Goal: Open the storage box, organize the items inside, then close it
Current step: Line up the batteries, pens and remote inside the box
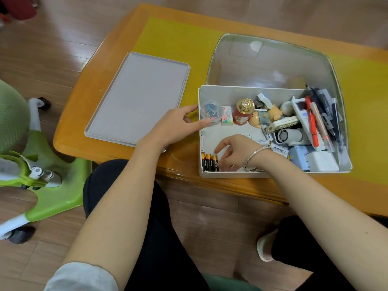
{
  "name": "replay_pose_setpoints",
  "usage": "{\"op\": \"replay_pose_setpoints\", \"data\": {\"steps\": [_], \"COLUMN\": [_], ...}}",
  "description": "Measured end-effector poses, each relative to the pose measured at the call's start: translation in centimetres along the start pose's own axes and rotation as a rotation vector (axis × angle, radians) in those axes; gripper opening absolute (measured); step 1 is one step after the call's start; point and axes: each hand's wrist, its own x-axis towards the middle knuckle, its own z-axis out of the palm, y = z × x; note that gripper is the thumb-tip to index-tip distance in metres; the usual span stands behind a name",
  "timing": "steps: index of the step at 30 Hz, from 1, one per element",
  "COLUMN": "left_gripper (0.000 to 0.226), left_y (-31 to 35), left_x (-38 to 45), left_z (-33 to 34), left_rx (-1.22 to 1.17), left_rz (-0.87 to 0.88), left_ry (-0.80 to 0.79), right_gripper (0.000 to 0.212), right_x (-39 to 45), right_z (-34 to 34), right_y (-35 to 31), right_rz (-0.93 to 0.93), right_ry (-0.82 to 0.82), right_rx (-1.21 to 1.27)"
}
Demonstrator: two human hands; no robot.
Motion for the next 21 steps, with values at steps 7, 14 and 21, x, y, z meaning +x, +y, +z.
{"op": "replay_pose_setpoints", "data": {"steps": [7,14,21], "left_gripper": [0.089,0.093,0.097], "left_y": [-0.05,0.03,0.1], "left_x": [0.0,-0.05,-0.04], "left_z": [0.03,-0.05,-0.03], "left_rx": [0.015,0.01,0.005], "left_rz": [0.008,0.007,0.019], "left_ry": [0.005,0.003,-0.008], "right_gripper": [0.034,0.042,0.042], "right_x": [-0.13,-0.38,-0.77], "right_z": [0.17,-0.25,-0.44], "right_y": [-0.34,-0.25,-0.35], "right_rz": [-0.043,0.006,-0.02], "right_ry": [-0.048,-0.08,-0.094], "right_rx": [-0.006,0.005,-0.012]}}
